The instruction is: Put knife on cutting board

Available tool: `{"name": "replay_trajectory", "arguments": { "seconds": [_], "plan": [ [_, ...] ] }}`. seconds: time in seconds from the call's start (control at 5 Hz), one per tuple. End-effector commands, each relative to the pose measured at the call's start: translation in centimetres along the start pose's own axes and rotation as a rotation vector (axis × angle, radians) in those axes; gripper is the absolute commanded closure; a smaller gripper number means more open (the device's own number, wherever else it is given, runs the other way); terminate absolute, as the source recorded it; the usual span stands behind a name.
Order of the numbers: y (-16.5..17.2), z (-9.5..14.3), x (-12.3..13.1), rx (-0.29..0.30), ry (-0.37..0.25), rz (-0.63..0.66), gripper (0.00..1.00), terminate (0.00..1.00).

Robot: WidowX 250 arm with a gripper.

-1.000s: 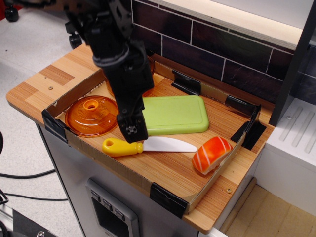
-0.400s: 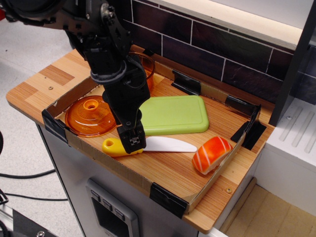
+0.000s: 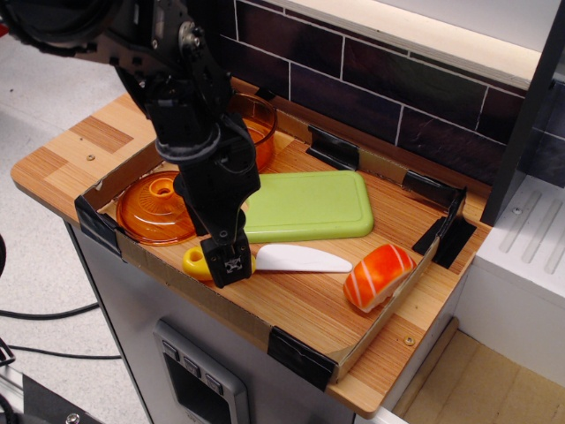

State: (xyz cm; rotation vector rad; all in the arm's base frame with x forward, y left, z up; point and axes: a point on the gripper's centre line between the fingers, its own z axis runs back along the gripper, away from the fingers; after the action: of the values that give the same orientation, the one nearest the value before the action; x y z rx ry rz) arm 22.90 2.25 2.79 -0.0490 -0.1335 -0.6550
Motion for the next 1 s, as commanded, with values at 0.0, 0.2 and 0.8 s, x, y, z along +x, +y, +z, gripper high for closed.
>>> {"name": "replay_trajectory", "arguments": {
  "seconds": [0.0,0.2,0.8],
  "plan": [
    [1.9,-1.3,-0.2,0.026,0.012,0.052,0.00,0.00],
    [2.4,-2.1,-0.3,0.031,0.026,0.079,0.00,0.00],
    [1.9,-2.4,0.3,-0.026,-0.027,-0.120,1.00,0.00]
  ]
}}
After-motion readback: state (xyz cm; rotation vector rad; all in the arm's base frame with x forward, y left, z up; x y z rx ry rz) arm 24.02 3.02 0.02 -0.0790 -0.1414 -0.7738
